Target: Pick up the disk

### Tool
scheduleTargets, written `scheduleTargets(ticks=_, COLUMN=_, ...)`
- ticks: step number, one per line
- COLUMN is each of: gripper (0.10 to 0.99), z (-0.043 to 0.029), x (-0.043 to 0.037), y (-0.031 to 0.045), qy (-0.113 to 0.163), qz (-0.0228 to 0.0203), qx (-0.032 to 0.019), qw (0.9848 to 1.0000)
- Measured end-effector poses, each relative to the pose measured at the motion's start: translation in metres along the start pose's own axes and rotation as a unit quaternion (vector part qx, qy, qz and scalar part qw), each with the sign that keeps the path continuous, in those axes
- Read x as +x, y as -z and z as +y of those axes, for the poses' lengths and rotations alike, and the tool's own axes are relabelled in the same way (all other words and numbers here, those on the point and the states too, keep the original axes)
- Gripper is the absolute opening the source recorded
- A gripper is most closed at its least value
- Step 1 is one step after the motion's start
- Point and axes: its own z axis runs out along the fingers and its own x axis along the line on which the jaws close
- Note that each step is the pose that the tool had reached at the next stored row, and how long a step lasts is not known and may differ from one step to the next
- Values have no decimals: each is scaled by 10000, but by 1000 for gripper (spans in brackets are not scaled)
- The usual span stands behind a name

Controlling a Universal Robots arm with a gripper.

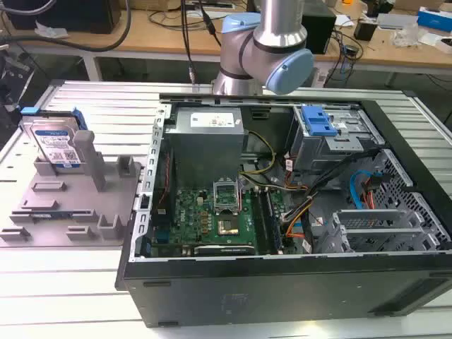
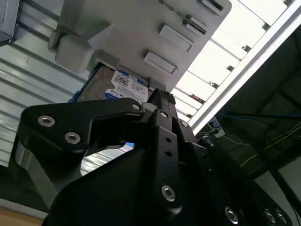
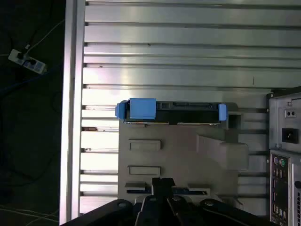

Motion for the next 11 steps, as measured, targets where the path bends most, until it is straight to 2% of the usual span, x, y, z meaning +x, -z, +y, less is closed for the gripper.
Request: scheduleTargets(ticks=11, gripper=106, z=0, x=0, y=0, qy=0, qz=0, qx=0, qw=10000)
